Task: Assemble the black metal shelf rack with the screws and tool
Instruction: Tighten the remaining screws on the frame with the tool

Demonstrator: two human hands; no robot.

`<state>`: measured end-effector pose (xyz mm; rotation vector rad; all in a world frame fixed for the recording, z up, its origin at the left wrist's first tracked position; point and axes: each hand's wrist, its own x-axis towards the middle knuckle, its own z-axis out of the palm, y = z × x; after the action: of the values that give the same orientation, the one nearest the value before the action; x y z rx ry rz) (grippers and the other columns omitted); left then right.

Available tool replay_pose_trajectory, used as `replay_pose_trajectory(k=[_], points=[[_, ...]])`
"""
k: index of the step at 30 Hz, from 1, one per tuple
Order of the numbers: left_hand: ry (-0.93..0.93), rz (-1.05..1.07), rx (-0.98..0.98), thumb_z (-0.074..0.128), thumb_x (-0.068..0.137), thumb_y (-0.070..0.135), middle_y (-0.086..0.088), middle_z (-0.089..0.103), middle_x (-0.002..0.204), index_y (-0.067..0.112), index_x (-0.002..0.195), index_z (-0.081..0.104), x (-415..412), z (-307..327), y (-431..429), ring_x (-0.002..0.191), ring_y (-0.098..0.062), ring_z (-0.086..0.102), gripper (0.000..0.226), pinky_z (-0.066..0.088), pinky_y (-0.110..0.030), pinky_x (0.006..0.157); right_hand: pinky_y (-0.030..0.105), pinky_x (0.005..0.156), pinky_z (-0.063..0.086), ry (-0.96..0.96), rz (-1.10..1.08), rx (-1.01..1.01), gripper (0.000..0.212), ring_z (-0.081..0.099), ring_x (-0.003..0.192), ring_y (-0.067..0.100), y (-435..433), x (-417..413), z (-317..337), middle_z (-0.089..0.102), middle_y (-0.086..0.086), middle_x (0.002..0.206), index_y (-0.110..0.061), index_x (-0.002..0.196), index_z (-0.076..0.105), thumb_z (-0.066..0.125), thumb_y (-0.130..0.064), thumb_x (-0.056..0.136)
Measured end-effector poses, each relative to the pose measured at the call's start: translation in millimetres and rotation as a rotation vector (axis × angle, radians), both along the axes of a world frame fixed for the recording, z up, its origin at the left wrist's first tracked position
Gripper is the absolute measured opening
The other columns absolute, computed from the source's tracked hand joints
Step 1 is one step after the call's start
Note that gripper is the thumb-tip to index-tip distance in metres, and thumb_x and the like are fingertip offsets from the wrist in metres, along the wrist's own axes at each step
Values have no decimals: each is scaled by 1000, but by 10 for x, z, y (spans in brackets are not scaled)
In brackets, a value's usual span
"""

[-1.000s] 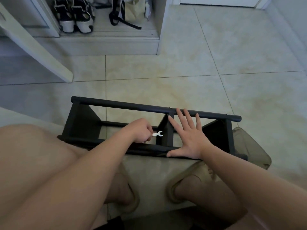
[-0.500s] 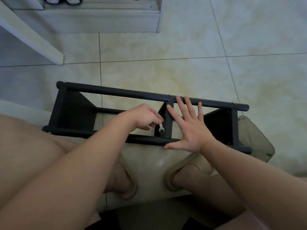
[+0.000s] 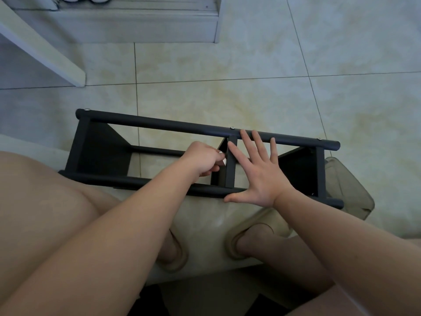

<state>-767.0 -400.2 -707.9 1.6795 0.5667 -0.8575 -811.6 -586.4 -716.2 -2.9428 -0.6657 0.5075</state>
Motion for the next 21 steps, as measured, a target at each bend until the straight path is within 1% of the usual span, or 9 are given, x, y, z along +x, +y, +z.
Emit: replay_pose_trajectory(k=[2,5,9,13,18,21], points=[[2,-86,12,65,94,22,3,74,79,20,90,68,-2,-3,19,69,-10,66,5,52,-26,71,64,119,-16,-5,2,-4,126,-23,154,32,2,-3,-1,-19,7,169,-33,162,-6,34,-102,64],[-10,-171,20,63,95,22,4,75,77,17,96,70,1,1,47,71,-10,66,8,50,-26,69,64,119,-15,-7,-1,-5,127,-23,154,32,4,-6,-8,-19,6,169,-33,162,-6,34,-102,64],[-39,-126,65,64,95,25,4,76,78,20,96,68,21,2,82,69,-11,65,7,48,-26,68,65,119,-14,-11,1,-7,127,-23,154,32,4,-7,-14,-19,6,169,-33,162,-6,34,-103,64],[33,-102,10,65,94,28,1,77,87,23,97,66,3,-5,73,71,-12,65,6,49,-27,71,65,119,-14,-14,2,-6,127,-23,154,32,3,-9,-18,-18,7,169,-32,163,-4,34,-102,64],[38,-80,14,64,94,24,3,76,83,16,101,70,-6,-15,44,70,-10,65,12,51,-27,72,65,119,-14,-16,0,4,127,-22,154,32,-1,-14,-13,-17,7,170,-31,163,-2,36,-101,65],[56,-70,32,62,94,21,3,76,79,13,94,69,-4,-8,26,68,-10,65,10,53,-28,75,65,119,-14,-18,4,3,126,-21,154,32,0,-16,-14,-17,7,169,-31,163,-3,36,-101,65]])
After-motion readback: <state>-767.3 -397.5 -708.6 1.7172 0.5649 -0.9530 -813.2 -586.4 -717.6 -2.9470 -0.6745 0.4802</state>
